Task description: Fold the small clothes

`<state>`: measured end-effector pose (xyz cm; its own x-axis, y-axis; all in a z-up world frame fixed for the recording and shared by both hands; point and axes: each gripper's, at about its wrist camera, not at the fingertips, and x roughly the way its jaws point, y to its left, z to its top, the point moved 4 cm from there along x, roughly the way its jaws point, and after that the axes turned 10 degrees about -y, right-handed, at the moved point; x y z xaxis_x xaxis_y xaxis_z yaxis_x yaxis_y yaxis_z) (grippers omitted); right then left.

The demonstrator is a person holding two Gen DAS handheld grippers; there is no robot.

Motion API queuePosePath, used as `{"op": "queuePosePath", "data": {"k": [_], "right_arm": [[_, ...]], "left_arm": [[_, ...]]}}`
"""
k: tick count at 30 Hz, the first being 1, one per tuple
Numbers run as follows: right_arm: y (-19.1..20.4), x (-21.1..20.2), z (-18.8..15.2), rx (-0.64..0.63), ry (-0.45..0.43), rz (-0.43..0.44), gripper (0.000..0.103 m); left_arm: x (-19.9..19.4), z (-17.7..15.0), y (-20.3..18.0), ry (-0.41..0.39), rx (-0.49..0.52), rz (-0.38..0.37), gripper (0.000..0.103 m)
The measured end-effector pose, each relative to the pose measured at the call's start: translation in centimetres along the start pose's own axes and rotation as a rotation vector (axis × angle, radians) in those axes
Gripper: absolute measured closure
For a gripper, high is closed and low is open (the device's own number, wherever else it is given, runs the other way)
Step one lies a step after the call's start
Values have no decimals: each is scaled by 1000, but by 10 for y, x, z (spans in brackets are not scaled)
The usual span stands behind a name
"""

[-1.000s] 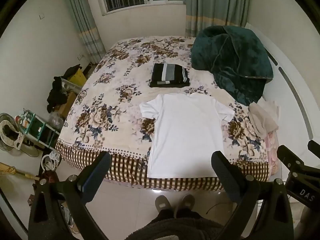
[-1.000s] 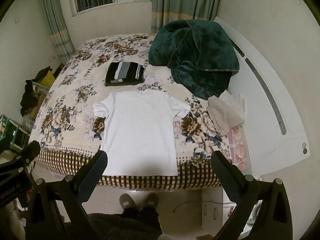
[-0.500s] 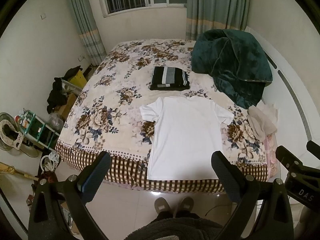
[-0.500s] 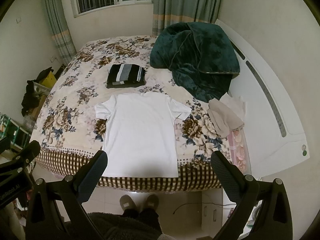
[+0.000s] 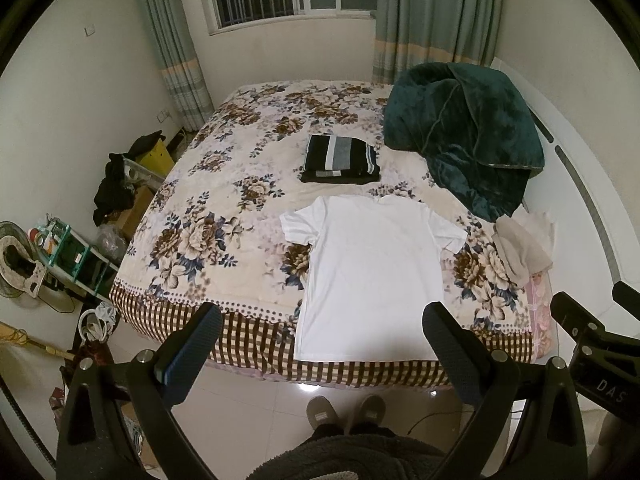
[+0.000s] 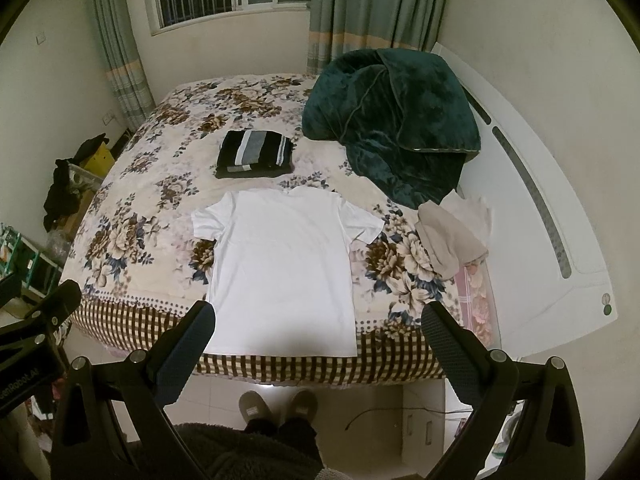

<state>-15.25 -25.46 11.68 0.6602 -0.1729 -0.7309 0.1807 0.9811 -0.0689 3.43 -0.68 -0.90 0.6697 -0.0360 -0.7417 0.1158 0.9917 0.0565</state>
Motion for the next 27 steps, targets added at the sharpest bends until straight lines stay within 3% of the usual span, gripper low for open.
{"op": "queuePosePath", "data": {"k": [27], "right_arm": [[12,-11,20,-4,-15,0,0]], "left_arm": [[-3,6,4,-12,-8,-6,1]]}}
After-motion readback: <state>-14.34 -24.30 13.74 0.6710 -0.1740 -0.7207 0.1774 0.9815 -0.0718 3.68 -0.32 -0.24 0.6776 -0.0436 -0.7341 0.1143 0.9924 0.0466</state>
